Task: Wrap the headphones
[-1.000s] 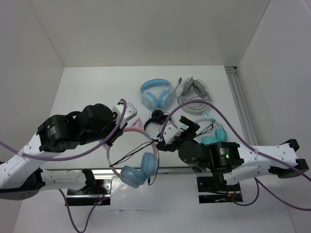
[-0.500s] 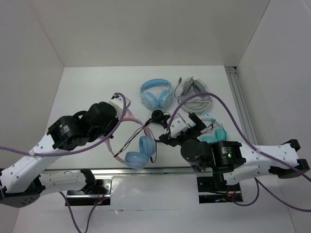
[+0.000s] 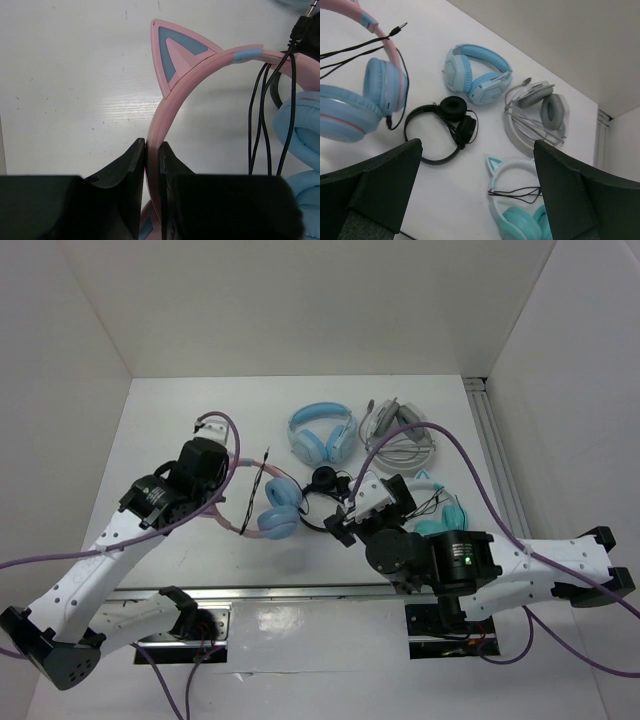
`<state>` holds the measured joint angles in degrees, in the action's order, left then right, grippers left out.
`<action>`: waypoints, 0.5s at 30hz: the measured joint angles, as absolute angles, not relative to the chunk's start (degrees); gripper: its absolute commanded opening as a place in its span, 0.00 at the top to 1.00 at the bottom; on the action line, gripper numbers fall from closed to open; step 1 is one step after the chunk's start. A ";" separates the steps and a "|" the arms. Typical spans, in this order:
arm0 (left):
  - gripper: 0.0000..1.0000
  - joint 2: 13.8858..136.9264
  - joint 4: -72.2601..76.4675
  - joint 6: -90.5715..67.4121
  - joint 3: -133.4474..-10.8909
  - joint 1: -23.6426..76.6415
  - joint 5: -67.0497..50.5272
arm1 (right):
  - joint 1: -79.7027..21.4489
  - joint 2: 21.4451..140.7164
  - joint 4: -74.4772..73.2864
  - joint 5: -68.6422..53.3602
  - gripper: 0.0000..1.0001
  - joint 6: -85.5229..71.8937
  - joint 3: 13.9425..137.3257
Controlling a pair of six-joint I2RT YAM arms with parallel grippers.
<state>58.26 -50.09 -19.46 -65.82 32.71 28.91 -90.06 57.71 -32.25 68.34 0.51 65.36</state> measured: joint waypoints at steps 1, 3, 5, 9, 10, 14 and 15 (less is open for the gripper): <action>1.00 58.13 -49.54 -19.90 -65.60 31.90 29.06 | -90.06 57.28 -32.34 67.81 0.00 -0.34 65.36; 1.00 58.04 -48.62 -20.82 -65.32 30.59 29.45 | -90.06 56.14 -32.47 66.67 0.00 -2.17 65.36; 1.00 58.26 -48.03 -22.11 -65.19 29.41 29.85 | -90.06 55.16 -32.60 66.19 0.00 -4.08 65.36; 1.00 58.98 -46.11 -24.95 -63.51 26.59 30.44 | -90.06 53.34 -32.75 64.71 0.00 -8.51 65.36; 1.00 59.11 -45.71 -25.67 -62.87 25.69 30.41 | -90.06 52.62 -32.75 63.88 0.00 -9.72 65.36; 1.00 60.07 -44.86 -26.70 -61.45 20.80 28.36 | -90.06 45.43 -30.41 58.15 0.00 -13.39 63.07; 1.00 60.31 -44.64 -26.94 -61.45 19.53 27.77 | -90.06 42.65 -29.82 56.93 0.00 -14.26 61.87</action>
